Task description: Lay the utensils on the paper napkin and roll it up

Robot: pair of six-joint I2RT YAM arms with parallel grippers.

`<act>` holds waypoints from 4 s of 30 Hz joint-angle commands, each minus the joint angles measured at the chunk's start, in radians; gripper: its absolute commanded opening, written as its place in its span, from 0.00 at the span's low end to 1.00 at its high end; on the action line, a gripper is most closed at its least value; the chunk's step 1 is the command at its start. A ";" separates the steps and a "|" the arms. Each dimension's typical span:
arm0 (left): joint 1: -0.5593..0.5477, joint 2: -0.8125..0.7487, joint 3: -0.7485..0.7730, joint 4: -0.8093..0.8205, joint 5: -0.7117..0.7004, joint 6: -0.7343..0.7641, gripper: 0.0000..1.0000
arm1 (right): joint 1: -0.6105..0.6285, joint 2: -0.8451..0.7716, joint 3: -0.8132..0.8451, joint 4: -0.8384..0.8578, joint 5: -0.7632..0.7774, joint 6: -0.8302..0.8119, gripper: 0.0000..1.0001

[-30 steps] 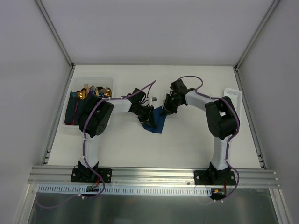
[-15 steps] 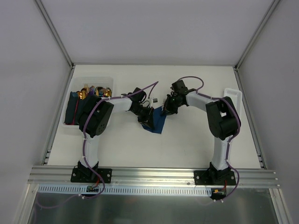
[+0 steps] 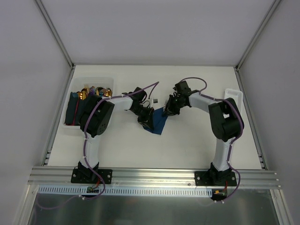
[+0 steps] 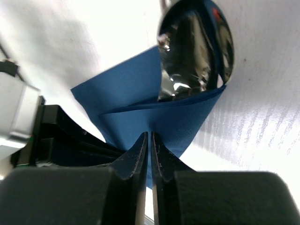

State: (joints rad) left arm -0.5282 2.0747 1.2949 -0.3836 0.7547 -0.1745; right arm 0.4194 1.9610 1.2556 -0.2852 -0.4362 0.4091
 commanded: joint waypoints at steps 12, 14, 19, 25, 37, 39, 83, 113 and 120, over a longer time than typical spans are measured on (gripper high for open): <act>0.023 0.035 0.018 -0.063 -0.075 0.050 0.08 | 0.062 0.047 0.133 -0.178 0.011 -0.107 0.08; 0.025 0.033 0.021 -0.063 -0.077 0.050 0.08 | 0.064 0.091 0.163 -0.213 0.025 -0.130 0.07; 0.028 0.022 0.023 -0.066 -0.071 0.055 0.08 | 0.062 0.157 0.192 -0.239 0.074 -0.156 0.05; 0.031 -0.027 0.011 -0.064 -0.040 0.059 0.09 | 0.059 0.180 0.186 -0.239 0.106 -0.132 0.03; 0.031 -0.147 0.086 -0.044 0.009 -0.011 0.14 | 0.042 0.171 0.163 -0.232 0.108 -0.070 0.00; 0.024 -0.127 0.090 -0.037 0.029 -0.035 0.14 | 0.038 0.168 0.153 -0.229 0.103 -0.055 0.00; 0.013 -0.013 0.129 -0.026 0.034 -0.092 0.16 | -0.037 0.013 -0.249 0.029 0.103 0.272 0.00; 0.019 0.133 0.129 -0.038 -0.106 -0.091 0.12 | -0.113 -0.295 -0.539 0.634 -0.118 0.416 0.24; 0.019 0.130 0.129 -0.038 -0.101 -0.089 0.12 | -0.107 -0.219 -0.734 1.133 -0.093 0.614 0.20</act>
State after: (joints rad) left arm -0.5095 2.1712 1.4300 -0.3973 0.7574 -0.3000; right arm 0.3050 1.7046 0.5621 0.5449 -0.5396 0.9020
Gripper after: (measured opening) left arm 0.120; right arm 0.201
